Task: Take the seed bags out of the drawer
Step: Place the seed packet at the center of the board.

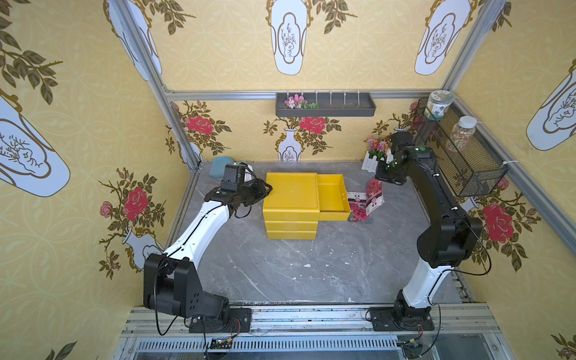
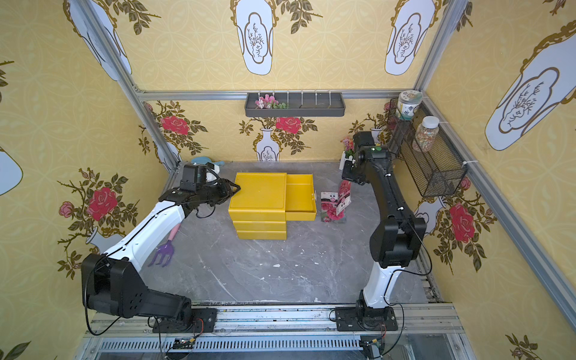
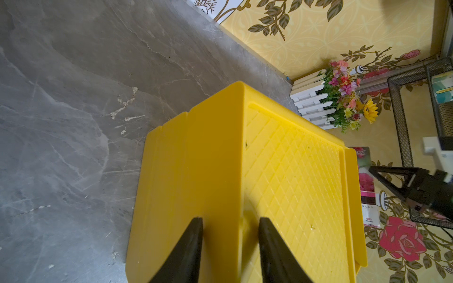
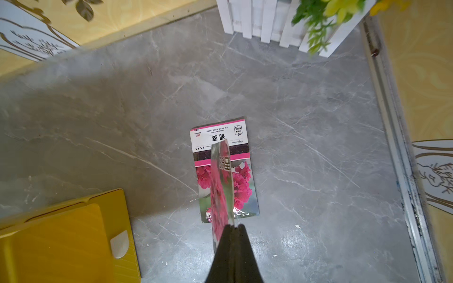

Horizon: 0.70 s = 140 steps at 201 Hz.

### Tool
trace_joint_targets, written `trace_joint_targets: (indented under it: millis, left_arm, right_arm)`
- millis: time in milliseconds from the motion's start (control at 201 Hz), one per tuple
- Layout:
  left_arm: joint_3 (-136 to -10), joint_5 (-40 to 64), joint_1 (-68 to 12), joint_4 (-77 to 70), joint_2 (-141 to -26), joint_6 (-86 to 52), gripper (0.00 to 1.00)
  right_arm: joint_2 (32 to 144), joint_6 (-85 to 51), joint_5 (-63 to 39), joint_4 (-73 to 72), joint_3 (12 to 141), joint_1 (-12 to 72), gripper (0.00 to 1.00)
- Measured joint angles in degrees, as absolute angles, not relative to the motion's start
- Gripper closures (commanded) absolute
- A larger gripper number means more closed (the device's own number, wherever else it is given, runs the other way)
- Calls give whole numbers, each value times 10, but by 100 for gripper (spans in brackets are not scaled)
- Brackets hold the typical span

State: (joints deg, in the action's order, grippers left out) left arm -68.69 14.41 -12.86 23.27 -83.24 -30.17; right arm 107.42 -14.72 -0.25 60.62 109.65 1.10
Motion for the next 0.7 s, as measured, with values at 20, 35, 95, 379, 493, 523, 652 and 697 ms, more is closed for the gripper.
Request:
trace_joint_targets:
  millis: [20,35,95,379,493,523,652,697]
  left_arm:
    - [-687,144,-129,232,-832,-302,58]
    - [-687,145,-129,232,-832,-302,58]
    - [-687,146,-129,232,-833,-302,59]
    - [-688,148,-129,228,-837,-302,59]
    - [-688,150,-128,226,-838,-302,59]
    - [-688,151,-128,226,-838,-302,59]
    - [-688,152,-128,226,-838,-302,59]
    - [-687,152,-128,225,-838,-302,59]
  right_arm:
    - [1081,-147,-4,604,1096,11,100]
    - [1086,-146,-5,602,1096,11,100]
    - [1108,-136,-8,594,1096,11,100]
    - [1184,-115,-15,570,1096,11,100]
    - [1203,-104,-14,566,1096,10,100]
    - [1205,-103,-12,566,1096,9,100]
    - [1220,-95,15,567,1101,6,100]
    - [1226,-90,30,571,1107,6,99]
